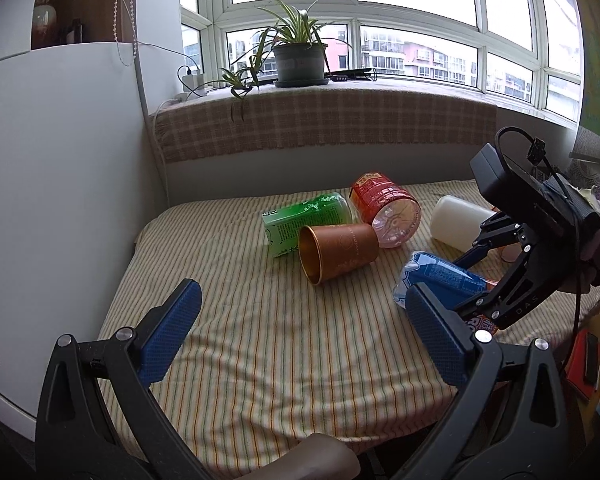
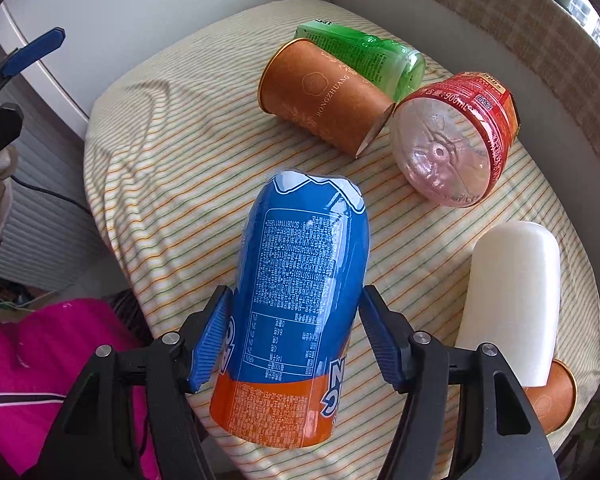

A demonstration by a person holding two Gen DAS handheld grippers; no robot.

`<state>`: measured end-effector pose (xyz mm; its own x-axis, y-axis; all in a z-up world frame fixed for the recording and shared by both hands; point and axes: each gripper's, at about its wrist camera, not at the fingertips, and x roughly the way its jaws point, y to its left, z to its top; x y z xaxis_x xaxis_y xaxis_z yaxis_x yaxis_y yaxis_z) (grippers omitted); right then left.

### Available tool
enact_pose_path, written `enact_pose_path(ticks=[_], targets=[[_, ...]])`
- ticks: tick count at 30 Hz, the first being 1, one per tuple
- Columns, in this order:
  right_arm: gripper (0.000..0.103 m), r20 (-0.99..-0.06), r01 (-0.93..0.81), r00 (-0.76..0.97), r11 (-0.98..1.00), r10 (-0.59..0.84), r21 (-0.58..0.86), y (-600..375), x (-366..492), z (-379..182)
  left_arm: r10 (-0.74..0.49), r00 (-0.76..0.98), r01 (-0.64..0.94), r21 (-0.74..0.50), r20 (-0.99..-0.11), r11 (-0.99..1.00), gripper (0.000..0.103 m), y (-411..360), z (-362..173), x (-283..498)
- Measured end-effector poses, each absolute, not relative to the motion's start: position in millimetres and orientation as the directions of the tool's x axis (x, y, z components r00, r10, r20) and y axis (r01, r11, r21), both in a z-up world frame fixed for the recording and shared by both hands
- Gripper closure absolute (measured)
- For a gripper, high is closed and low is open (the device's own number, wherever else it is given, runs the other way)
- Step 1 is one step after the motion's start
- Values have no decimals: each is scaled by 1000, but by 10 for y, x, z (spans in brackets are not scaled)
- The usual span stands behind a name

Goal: Flip cup upright
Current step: 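Lift the cup with the right tool toward the left tool, then grasp the cup with the left tool while the right tool opens and releases it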

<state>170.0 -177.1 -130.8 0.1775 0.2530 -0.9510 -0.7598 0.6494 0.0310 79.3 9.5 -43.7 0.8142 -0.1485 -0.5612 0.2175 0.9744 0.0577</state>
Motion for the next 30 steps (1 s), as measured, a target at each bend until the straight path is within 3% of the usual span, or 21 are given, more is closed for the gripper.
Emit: enact_pose_path(ticks=[13, 22, 30], targets=[[35, -886, -709, 238, 695, 398, 121, -2100, 1582, -983, -258, 762, 501, 288, -594, 816, 0, -420, -412, 932], [35, -805, -508, 394, 835, 444, 212, -2990, 947, -950, -339, 618, 760, 428, -710, 489, 6, -1101, -530, 1052], [35, -773, -318, 491, 909, 402, 270, -3598, 322, -1080, -262, 522, 853, 488, -812, 187, 8, -1587, -952, 1025]])
